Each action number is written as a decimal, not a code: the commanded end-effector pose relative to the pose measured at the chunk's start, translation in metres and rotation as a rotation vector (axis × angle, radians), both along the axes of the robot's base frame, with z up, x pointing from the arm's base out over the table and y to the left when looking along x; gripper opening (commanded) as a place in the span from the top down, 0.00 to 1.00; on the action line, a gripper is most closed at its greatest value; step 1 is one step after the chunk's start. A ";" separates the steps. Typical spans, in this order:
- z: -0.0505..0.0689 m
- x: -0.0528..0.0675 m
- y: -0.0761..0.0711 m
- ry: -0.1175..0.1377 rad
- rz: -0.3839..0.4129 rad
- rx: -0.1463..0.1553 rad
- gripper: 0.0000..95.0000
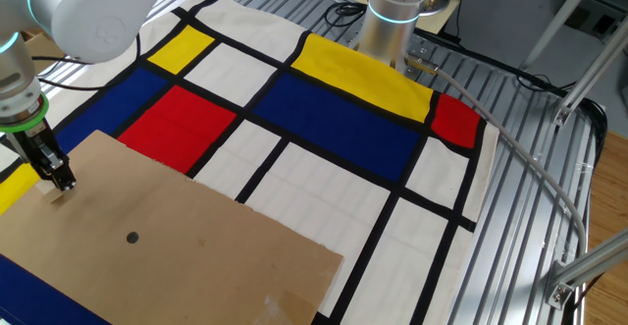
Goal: Grab the block and place it at the designated location
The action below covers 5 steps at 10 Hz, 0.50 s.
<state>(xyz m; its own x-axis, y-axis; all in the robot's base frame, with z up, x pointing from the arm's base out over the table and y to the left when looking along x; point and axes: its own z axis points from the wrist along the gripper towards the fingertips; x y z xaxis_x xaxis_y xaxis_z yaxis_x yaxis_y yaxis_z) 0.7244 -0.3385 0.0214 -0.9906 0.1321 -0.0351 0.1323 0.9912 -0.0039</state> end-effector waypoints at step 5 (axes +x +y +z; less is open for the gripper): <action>-0.004 -0.002 -0.006 -0.002 0.010 0.001 0.60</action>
